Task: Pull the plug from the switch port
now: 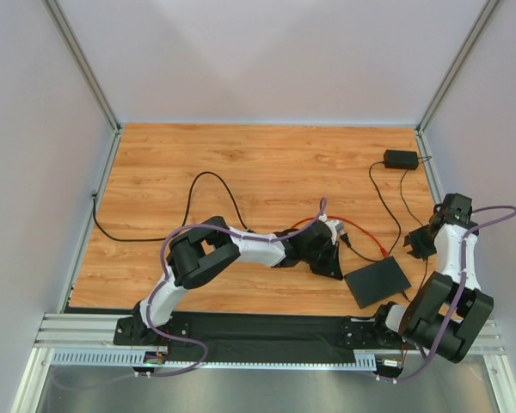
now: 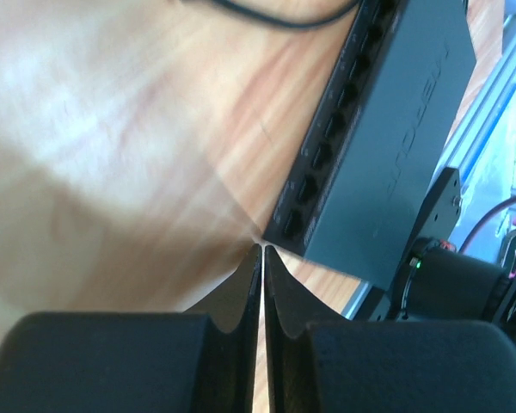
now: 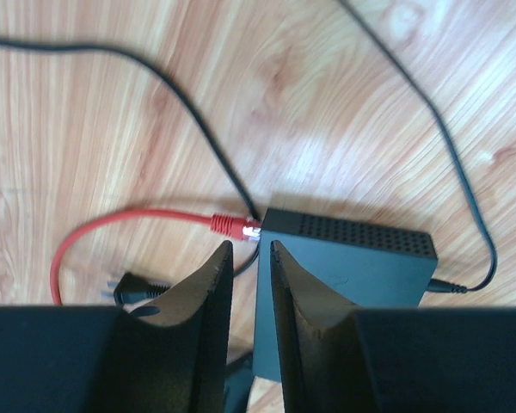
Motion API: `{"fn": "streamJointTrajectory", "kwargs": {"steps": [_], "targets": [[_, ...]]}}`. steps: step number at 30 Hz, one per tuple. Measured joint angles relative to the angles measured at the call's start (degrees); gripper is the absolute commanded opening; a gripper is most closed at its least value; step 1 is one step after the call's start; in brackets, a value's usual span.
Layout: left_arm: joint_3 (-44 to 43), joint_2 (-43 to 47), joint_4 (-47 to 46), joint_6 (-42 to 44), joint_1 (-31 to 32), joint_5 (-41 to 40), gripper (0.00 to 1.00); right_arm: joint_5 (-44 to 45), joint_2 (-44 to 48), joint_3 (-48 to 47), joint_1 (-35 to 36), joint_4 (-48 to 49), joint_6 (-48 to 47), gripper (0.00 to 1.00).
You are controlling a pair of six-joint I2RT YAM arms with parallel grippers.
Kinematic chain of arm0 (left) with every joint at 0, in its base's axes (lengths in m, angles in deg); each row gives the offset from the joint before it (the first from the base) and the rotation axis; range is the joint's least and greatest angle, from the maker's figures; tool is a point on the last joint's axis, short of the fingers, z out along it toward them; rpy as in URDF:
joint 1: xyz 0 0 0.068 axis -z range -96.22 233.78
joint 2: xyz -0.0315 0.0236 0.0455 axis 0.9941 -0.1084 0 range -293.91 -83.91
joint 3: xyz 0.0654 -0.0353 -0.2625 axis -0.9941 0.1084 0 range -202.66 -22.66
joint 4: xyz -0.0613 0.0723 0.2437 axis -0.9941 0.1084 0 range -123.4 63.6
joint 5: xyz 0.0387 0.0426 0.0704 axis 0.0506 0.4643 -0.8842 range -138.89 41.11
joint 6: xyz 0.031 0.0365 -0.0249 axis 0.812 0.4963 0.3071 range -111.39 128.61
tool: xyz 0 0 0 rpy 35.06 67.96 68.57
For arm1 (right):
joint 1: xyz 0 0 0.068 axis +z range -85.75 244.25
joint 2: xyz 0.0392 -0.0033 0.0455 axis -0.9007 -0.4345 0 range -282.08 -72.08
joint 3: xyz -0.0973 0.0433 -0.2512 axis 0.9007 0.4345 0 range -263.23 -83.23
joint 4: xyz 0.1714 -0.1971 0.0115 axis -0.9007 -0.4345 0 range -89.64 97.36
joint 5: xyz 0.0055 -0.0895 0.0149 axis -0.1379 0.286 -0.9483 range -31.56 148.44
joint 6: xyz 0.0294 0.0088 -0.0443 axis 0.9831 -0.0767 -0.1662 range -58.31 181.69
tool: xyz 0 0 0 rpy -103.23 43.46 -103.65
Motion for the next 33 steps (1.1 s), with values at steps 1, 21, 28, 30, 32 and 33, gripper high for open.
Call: {"fn": "streamJointTrajectory", "kwargs": {"steps": [1,21,28,30,32,33], "targets": [[1.6,0.8,-1.0,-0.6,0.4,-0.3,0.10,0.1,-0.6,0.0,-0.9,0.2,0.1,0.26],[-0.8,-1.6,-1.0,-4.4,3.2,3.5,0.09,-3.0,-3.4,11.4,-6.2,8.0,0.9,0.26],[-1.8,-1.6,2.1,-2.3,0.4,6.6,0.11,-5.8,0.7,15.7,-6.5,12.0,0.9,0.27],[-2.6,-1.6,4.0,-1.1,0.1,6.9,0.11,-6.3,1.6,16.2,-6.5,12.0,0.9,0.27],[-2.8,-1.6,4.7,-0.4,-0.2,7.0,0.14,-6.5,2.1,16.2,-6.5,11.7,0.9,0.27],[-2.8,-1.6,4.7,-0.2,-0.2,7.1,0.16,-6.5,2.4,16.2,-6.5,11.4,0.9,0.27]]}}
